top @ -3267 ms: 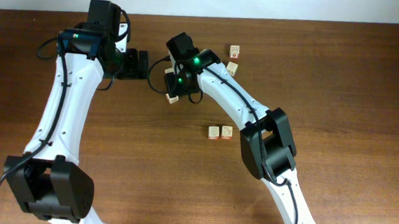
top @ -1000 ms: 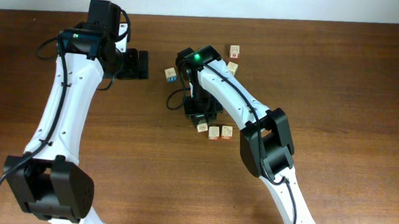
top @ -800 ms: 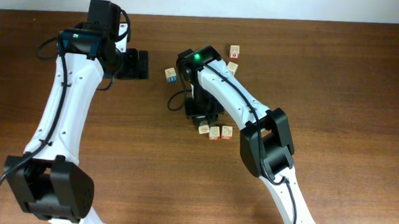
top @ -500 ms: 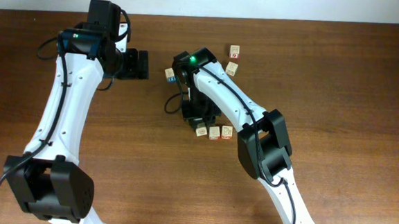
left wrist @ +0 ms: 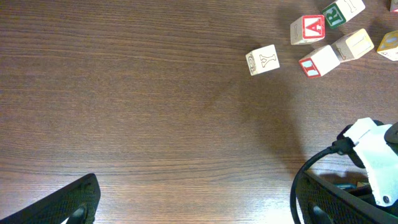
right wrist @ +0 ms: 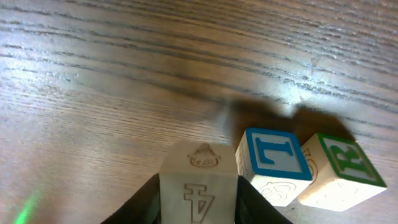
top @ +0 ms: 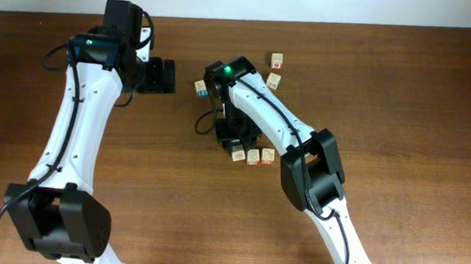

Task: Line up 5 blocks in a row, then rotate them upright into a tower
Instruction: 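Place the blue-4 block at the left end of the row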

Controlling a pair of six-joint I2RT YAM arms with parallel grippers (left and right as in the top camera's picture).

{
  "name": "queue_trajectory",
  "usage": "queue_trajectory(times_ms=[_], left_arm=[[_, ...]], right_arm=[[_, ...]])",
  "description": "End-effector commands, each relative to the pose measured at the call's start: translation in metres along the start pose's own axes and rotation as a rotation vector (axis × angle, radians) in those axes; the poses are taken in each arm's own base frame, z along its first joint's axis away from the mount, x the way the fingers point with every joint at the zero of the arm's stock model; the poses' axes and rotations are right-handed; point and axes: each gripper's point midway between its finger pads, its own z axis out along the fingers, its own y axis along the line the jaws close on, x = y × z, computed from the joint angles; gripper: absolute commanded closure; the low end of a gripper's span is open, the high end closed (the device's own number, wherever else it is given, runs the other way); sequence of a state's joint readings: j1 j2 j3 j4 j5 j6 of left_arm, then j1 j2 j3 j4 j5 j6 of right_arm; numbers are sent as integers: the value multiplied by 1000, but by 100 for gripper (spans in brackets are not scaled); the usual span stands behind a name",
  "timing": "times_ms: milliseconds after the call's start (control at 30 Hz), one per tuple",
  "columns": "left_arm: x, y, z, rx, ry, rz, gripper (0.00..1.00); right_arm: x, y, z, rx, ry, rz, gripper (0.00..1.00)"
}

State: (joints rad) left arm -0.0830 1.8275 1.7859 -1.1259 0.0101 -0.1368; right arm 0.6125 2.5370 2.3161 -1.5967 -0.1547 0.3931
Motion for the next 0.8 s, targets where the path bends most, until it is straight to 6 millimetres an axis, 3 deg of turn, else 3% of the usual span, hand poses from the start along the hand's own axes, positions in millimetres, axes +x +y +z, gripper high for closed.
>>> queue_trajectory(times_ms=[0,200,333,567,633,733,767], left_arm=[[-6,1,-4,-5,-17,-13,1],[-6,1,-4,-5,-18,-13,1],[-6,1,-4,-5,-18,-13,1],[-6,1,-4,-5,-18,-13,1],[-6,1,-4,-5,-18,-13,1],[-6,1,-4,-5,-17,-13,1],[-6,1,-4,-5,-18,-13,1]], right_arm=[[1,3,-5,6,-17,-4,60],[1,3,-5,7,-18,-3,59],[-10,4,-9,-1,-65,-6,66],[-74,-19,-88,-83,-383,25,60],[-89,-31,-99,-83,-445,49,58],[-115,-65,-110,-60,-533,119,55],[-125,-77,-116,-48,-572,145,48]])
